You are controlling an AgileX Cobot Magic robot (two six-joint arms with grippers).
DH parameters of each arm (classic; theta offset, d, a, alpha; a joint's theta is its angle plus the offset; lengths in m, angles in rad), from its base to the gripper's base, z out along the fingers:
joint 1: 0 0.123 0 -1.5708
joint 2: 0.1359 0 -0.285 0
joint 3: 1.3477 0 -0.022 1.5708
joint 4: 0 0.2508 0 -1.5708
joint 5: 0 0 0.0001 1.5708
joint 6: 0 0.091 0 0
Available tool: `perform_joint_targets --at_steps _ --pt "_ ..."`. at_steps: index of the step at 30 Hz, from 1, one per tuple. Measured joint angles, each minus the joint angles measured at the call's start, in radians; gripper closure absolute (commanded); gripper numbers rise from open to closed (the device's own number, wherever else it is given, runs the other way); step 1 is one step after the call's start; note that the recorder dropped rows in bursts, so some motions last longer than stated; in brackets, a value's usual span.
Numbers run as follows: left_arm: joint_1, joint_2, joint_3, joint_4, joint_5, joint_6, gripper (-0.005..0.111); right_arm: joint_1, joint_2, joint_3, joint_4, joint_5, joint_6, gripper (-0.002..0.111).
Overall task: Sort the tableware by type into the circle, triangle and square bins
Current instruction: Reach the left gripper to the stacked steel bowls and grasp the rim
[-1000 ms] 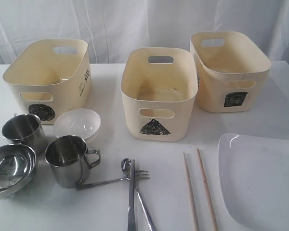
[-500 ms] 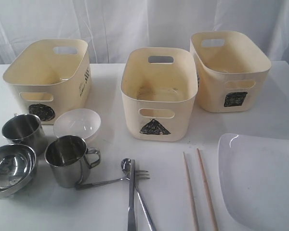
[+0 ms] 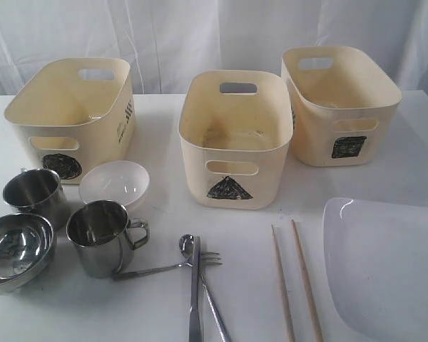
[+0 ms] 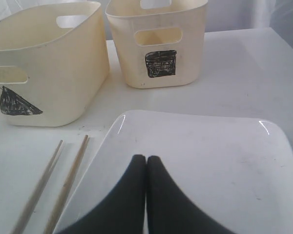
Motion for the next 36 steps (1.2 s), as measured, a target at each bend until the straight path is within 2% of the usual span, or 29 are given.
perform_joint_targets --at_steps 6,16,28,30,34,36 --pt "0.0 0.097 0.0 0.007 -0.035 0.002 0.032 0.0 0.0 0.0 0.0 0.0 0.0 0.108" --pt "0.0 0.112 0.089 0.007 -0.177 0.002 0.032 0.0 0.0 0.0 0.0 0.0 0.0 0.108" --pt "0.0 0.201 0.107 0.007 -0.242 0.002 0.033 0.0 0.0 0.0 0.0 0.0 0.0 0.108" --pt "0.0 0.209 0.107 0.007 -0.256 0.002 0.039 0.0 0.0 0.0 0.0 0.0 0.0 0.108" --pt "0.0 0.241 0.107 0.007 -0.265 0.002 0.062 0.0 0.0 0.0 0.0 0.0 0.0 0.108" --pt "0.0 0.26 0.107 0.007 -0.267 0.002 0.069 0.0 0.0 0.0 0.0 0.0 0.0 0.108"
